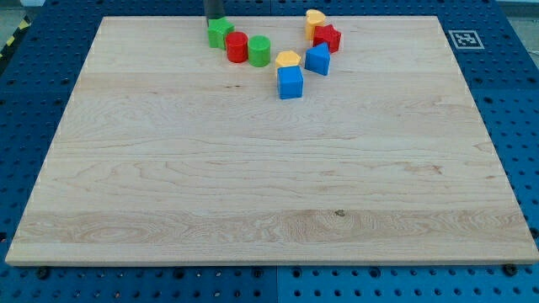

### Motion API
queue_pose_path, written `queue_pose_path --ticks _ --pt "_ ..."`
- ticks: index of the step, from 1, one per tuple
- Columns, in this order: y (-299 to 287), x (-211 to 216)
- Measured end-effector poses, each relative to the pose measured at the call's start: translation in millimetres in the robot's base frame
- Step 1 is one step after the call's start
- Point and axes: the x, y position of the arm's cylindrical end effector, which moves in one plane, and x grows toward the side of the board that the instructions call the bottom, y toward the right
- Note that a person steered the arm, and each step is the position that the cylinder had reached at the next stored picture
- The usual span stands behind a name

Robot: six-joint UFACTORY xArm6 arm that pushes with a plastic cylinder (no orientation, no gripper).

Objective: Push the green star to the top left

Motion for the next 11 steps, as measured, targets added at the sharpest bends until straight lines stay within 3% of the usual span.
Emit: queue_pose_path --ticks 1,2,3,4,5,6,7,9,10,11 --pt "42 0" --pt "57 34" --pt "15 54" --pt "-59 53" --pt "-53 52" --pt "-5 51" --pt "-6 29" --pt "-107 12" --pt "-107 3" --pt "-55 -6"
